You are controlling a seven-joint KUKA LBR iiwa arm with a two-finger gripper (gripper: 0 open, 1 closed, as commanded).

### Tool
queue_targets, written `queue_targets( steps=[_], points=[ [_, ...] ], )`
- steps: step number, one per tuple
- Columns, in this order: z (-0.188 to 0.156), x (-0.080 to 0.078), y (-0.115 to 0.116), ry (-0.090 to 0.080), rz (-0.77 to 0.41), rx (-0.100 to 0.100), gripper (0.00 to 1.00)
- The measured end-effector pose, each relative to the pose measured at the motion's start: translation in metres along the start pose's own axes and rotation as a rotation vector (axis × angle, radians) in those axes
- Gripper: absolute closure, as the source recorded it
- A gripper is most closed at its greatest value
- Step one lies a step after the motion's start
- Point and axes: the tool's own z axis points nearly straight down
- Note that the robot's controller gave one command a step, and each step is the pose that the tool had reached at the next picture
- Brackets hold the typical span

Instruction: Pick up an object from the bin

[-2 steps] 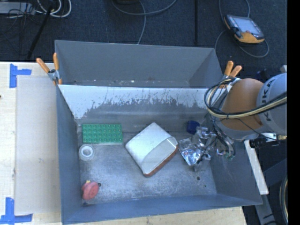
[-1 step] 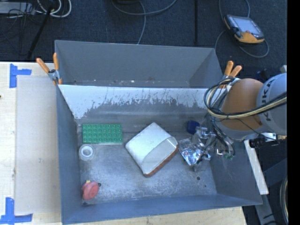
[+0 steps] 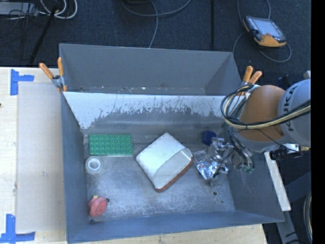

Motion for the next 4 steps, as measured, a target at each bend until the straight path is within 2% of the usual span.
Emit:
queue_targets(
  steps=[1,2,3,4],
  points=[
    [0.0,0.0,0.001,0.0,-0.008,0.001,0.0],
    [0.0,-0.001,0.001,-0.001,-0.01,0.0,1.0],
    [-0.003,-0.001,0.002,-0.003,-0.016,0.0,1.0],
    [-0.076,-0.003,0.002,-0.009,-0.02,0.0,1.0]
  ],
)
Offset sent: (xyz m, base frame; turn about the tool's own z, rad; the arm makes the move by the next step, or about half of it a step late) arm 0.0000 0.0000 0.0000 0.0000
